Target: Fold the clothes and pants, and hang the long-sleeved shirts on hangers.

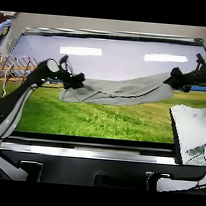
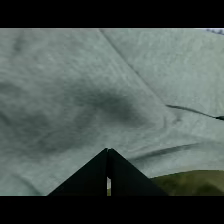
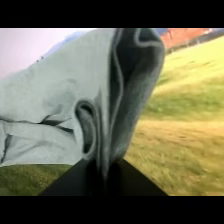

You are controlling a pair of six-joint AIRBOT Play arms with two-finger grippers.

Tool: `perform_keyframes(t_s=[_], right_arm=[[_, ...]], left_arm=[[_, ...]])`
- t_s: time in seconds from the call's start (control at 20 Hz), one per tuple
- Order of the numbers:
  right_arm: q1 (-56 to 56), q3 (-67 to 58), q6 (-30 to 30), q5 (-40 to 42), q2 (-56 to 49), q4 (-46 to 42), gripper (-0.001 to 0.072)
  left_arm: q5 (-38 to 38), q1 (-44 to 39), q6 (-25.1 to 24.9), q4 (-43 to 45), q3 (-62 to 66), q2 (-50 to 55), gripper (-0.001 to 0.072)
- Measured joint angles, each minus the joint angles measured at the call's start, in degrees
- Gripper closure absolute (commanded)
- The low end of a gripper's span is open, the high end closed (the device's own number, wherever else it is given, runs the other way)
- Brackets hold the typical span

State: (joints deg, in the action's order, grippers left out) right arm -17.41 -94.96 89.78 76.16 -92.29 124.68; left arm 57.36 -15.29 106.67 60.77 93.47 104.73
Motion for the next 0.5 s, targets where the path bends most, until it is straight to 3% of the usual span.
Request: perform_keyframes(t_s=[0.25,0.5], right_arm=[[0.0,-3.0,-3.6,2.8,6.4,-0.9,0.0671],[0.0,-4.2,-5.9,4.6,10.4,-1.0,0.0671]], left_arm=[[-13.5,-11.4,5.2,-11.1,0.4,5.9,0.0695],[-21.4,-19.5,13.3,-15.1,6.9,13.4,0.0695]])
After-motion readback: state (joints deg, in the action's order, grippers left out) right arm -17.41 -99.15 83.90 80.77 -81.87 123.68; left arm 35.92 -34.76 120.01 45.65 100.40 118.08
